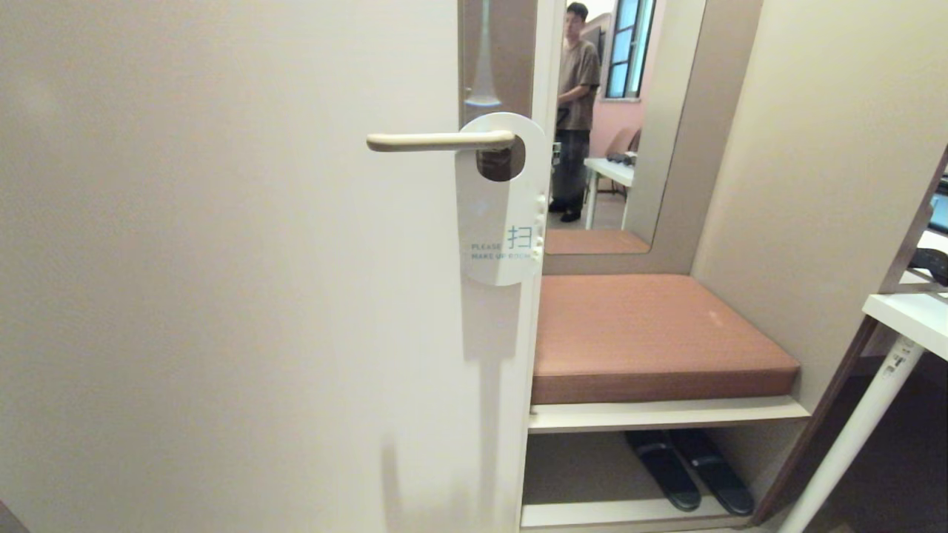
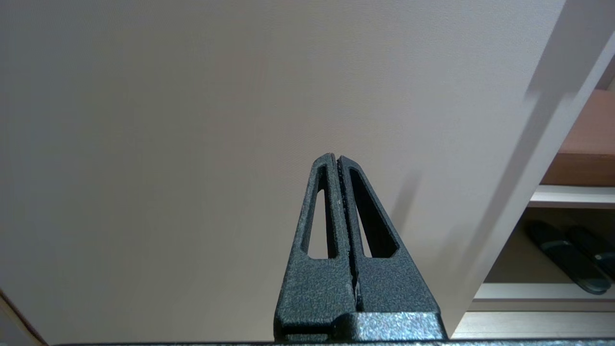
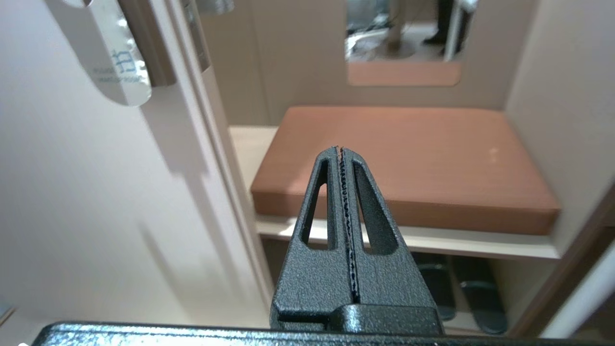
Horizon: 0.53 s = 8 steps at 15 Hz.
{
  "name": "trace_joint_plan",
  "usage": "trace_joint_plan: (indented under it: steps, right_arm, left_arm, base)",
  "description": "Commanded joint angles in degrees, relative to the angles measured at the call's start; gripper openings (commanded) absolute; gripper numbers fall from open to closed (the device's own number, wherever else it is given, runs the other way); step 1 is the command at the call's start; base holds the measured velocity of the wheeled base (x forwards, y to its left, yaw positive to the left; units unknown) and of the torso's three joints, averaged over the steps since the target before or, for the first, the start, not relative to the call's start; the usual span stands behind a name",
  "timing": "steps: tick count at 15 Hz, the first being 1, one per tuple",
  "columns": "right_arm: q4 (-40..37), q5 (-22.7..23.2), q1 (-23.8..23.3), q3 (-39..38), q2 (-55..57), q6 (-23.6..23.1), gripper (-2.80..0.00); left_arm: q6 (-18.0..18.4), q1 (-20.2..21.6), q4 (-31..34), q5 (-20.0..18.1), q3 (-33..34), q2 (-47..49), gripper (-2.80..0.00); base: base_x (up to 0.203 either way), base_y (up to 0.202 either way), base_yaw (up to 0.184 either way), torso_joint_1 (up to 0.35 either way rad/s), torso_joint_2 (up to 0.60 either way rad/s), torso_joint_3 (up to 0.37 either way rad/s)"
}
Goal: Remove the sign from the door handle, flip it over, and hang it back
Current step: Take down the sign
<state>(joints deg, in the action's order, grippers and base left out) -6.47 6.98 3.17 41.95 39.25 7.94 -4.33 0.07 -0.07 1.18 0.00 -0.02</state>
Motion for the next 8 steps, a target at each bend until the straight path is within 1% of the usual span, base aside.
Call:
trace_joint_plan:
  steps: [1,2,4,6,7,8]
  right_arm:
    - [0.1,0.3,-0.1,1.2,5.0,0.1,-2.80]
    - [0.5,0.4,-0.9,2.2,6.8,-0.1,-2.80]
    - [1.2,0.5,-6.8,4.0,10.9,-0.8,-2.80]
    - [3.0,1.2,-10.4,5.6,15.1,-2.1,-2.80]
    - [4.3,3.0,-12.5,5.8,16.6,-2.4,-2.80]
    - [5.6,6.1,-15.3,5.9,18.0,-2.5,-2.80]
  left_arm:
    - [-0.1,0.0,0.0,0.0,0.0,0.0,-2.80]
    - [-0.1,0.0,0.0,0.0,0.0,0.0,-2.80]
    - [-0.1,0.0,0.0,0.0,0.0,0.0,-2.80]
    - [-0.1,0.0,0.0,0.0,0.0,0.0,-2.80]
    - [-0.1,0.0,0.0,0.0,0.0,0.0,-2.80]
    - [-0.1,0.0,0.0,0.0,0.0,0.0,-2.80]
  base:
    - [0.000,0.000,0.000,0.000,0.00,0.000]
    - [0.000,0.000,0.000,0.000,0.00,0.000]
    - [0.000,0.000,0.000,0.000,0.00,0.000]
    - [0.000,0.000,0.000,0.000,0.00,0.000]
    - [0.000,0.000,0.000,0.000,0.00,0.000]
    - [0.000,0.000,0.000,0.000,0.00,0.000]
